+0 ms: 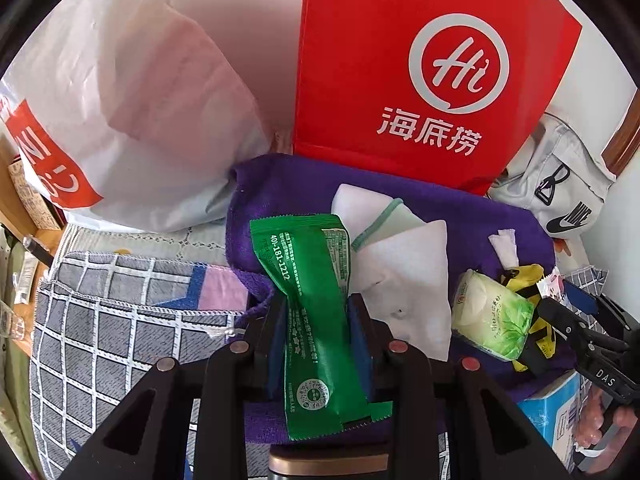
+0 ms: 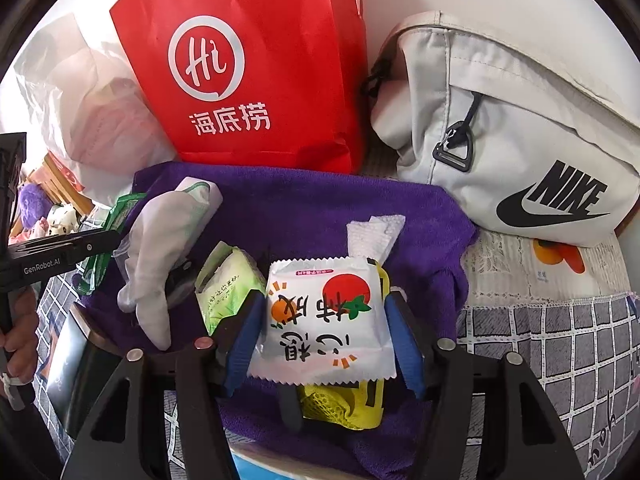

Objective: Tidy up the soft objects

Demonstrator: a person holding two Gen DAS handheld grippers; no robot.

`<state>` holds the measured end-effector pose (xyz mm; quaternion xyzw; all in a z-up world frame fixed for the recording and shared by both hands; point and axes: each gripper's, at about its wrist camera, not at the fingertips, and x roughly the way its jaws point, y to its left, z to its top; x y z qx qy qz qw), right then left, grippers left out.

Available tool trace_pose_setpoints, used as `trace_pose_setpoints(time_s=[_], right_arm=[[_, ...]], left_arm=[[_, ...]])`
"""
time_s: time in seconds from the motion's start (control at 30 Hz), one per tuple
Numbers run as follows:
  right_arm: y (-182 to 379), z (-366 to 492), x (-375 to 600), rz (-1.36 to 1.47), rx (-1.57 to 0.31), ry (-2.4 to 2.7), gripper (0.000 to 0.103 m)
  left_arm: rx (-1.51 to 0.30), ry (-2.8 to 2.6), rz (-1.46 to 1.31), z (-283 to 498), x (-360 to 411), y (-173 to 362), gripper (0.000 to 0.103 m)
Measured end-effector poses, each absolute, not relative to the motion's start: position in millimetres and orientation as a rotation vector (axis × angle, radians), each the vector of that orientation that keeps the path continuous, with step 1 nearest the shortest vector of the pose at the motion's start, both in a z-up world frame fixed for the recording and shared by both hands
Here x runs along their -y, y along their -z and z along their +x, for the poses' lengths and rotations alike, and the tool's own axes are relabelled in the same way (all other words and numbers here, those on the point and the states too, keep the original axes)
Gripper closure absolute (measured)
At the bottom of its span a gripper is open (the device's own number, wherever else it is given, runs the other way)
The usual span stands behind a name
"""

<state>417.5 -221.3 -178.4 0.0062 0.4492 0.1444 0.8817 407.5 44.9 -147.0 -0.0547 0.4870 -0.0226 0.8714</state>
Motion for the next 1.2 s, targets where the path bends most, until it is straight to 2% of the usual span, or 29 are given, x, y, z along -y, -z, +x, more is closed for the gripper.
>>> trace_pose_setpoints(time_s=[0.03,0.1,0.17,0.2,0.23,0.43,0.5,0.67,0.77,1.2], right_arm=[[178.6,417.6,221.3,0.010,-0.934,-0.298,0.039],[179.4,418.4,221.6,0.007,-0.932,-0.288,0.030],[179.8,418.8,222.3,0.010,-0.931,-0.282,0.025],[179.6,419.0,222.7,0.013,-0.933,-0.283,0.024],[179.1,418.8,223.1,0.017,-0.933,-0.286,0.024],[166.0,412.7,224.3,0.028,-0.908,-0.277,0.022],[159.3,408.7,223.8,0.039,-0.893,-0.278,0.018],[144.0,392.8,219.1,0.057,-0.892,-0.271,0.017],[133.7,374.6,219.5,0.062,-0.898,-0.287,0.017],[89.5,251.8,230.6,0.101,-0.843,-0.231,0.017]], left_arm=[[-1.018,0.058,-0.119,407.9,-44.0,147.6,0.073],[-1.024,0.079,-0.137,408.6,-43.3,148.1,0.071],[-1.020,0.089,-0.156,408.5,-43.5,146.5,0.062],[-1.021,0.087,-0.157,408.4,-43.6,145.8,0.053],[-1.019,0.085,-0.151,407.8,-43.2,144.7,0.051],[-1.024,0.078,-0.125,405.6,-40.2,138.2,0.046],[-1.021,0.067,-0.112,403.8,-39.0,135.1,0.046],[-0.989,0.059,-0.082,389.4,-33.5,110.5,0.042],[-0.936,0.064,-0.067,367.9,-31.0,90.4,0.034],[-0.851,0.044,-0.028,247.0,-19.4,34.5,0.030]])
